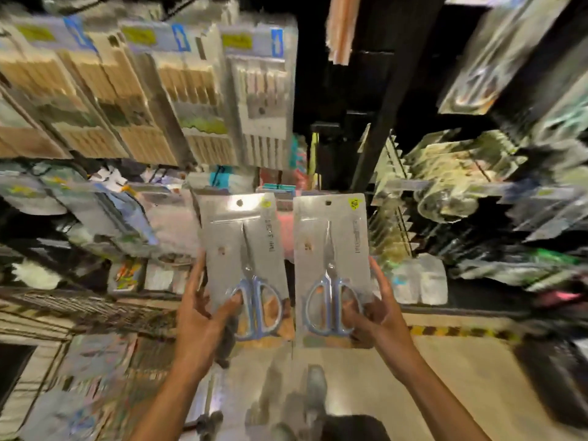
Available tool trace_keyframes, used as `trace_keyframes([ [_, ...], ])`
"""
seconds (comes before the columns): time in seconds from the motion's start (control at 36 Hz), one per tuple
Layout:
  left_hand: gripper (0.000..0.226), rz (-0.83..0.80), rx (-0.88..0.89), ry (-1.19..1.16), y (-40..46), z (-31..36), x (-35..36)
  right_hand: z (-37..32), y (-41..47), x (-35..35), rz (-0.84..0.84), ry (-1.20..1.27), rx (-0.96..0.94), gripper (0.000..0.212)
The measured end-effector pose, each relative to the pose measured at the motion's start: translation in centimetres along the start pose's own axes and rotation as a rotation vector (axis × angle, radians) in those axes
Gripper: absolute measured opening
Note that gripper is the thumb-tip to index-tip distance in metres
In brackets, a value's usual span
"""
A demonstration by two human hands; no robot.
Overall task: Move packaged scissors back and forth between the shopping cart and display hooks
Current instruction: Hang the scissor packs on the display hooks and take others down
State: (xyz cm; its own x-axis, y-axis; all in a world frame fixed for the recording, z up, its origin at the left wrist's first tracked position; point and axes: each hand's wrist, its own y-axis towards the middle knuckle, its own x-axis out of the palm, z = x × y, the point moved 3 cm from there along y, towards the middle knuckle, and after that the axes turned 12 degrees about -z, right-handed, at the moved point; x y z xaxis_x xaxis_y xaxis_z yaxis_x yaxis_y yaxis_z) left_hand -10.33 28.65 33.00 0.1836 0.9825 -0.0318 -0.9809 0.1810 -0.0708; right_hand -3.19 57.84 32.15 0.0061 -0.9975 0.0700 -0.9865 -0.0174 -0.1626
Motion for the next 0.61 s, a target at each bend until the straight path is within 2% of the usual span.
trace_keyframes([
  [0.17, 0.093, -0.145, 0.057, -0.056, 0.8, 1.8, 4.6, -1.2, -4.3, -2.7, 0.146, -0.003, -0.005, 0.091],
  [0.28, 0.093, -0.223, 0.1, -0.053, 1.3, 3.4, 6.8, -2.4, -5.9, -4.6, 0.25, 0.0, -0.08, 0.087],
  [0.5, 0.09, -0.308, 0.211, -0.042, 3.1, 7.6, 12.0, -5.7, -5.7, -9.2, 0.312, -0.027, -0.206, 0.085],
  [0.61, 0.091, -0.299, 0.287, -0.013, 3.9, 9.7, 15.4, -7.9, -5.3, -12.5, 0.304, -0.01, -0.282, 0.084],
])
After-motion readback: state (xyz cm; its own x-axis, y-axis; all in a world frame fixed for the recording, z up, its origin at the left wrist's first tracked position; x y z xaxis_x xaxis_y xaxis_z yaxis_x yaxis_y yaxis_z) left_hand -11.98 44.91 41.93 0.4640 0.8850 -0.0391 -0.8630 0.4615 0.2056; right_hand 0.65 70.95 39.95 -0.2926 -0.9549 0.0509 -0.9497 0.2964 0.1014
